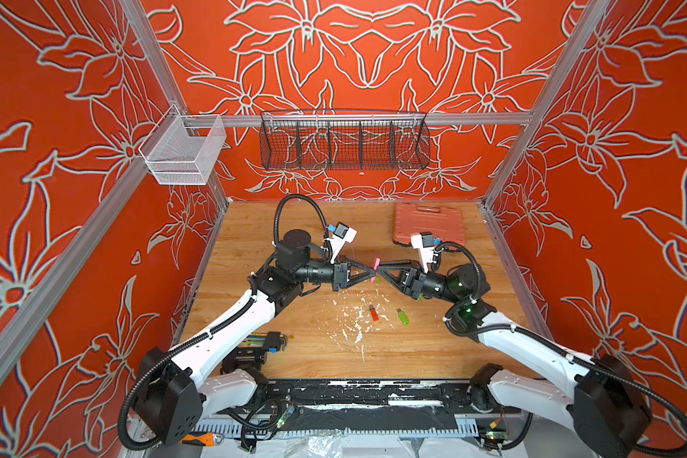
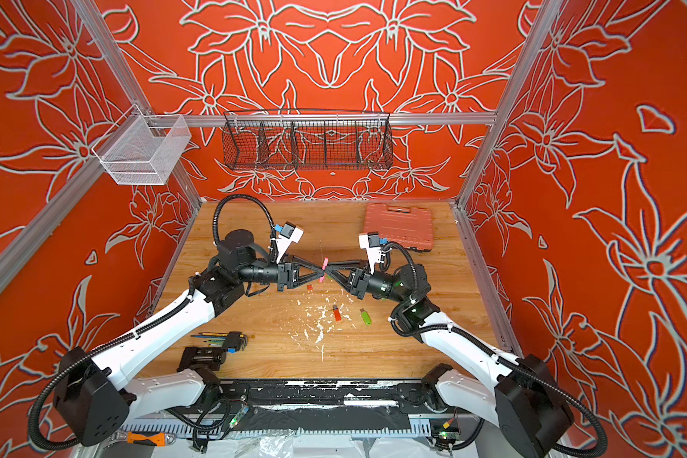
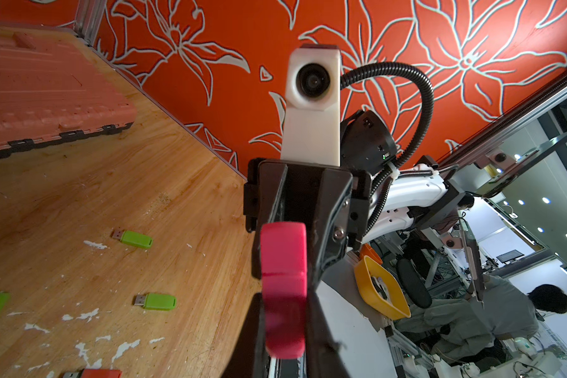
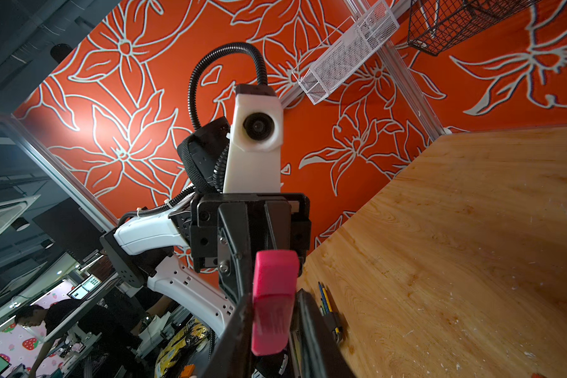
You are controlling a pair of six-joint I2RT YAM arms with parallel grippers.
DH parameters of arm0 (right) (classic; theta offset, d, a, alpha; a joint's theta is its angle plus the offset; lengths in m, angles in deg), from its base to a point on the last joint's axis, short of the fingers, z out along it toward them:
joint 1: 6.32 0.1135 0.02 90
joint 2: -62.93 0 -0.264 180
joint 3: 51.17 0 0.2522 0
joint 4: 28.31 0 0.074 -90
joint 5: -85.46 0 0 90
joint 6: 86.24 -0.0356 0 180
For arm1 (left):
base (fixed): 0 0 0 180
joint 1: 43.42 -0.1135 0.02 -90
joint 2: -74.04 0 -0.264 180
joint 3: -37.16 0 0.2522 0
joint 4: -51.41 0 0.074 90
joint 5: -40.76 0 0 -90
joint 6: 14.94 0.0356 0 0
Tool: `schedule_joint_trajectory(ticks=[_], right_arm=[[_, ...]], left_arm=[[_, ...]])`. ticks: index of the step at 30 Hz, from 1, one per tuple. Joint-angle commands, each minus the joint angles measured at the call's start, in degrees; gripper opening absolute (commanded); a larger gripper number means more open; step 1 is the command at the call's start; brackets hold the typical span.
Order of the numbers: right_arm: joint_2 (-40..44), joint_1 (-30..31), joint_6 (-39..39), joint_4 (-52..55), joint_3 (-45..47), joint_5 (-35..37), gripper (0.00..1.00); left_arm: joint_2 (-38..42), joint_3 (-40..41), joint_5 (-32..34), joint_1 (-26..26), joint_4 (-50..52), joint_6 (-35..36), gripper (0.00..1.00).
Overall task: Close the usb drive cover
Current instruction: Close the cover of the USB drive, then adjust the USB drive.
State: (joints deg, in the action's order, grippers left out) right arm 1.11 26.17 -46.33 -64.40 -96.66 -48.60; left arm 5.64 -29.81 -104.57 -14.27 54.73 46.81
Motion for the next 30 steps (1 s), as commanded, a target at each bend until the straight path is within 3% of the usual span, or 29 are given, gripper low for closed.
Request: schedule_joint_trajectory(ticks=[1,4,11,13,19,30], right_arm=[[1.3,0.3,1.7,1.6,-2.3,-1.5,0.28],[2.1,0.3,3.2,4.5,-2.9,-1.8,0.31],[7.4,-1.2,12.1,20.0,-7.0,-1.7,0.53],[7.3,-1.9,13.8,22.9,-9.2,-2.6,0.55],[1.6,-2.3,15.2,25.9,-15.0,-6.3,0.56],[-1.7,-2.2,12.6,20.5,-15.2,-8.3,0.51]], left_arm=[[0.0,-1.1,-0.2,-0.1,-1.6,1.4,0.0],[0.0,-1.1,-0.1,-0.1,-1.3,1.6,0.0],[0.4,-1.4,-0.6,-0.1,-0.2,2.3,0.0],[0.5,-1.5,-1.0,0.0,-0.4,2.0,0.0],[1.5,-1.5,-1.6,0.3,0.0,1.9,0.0],[1.2,-2.1,-1.7,0.6,0.9,2.4,0.0]])
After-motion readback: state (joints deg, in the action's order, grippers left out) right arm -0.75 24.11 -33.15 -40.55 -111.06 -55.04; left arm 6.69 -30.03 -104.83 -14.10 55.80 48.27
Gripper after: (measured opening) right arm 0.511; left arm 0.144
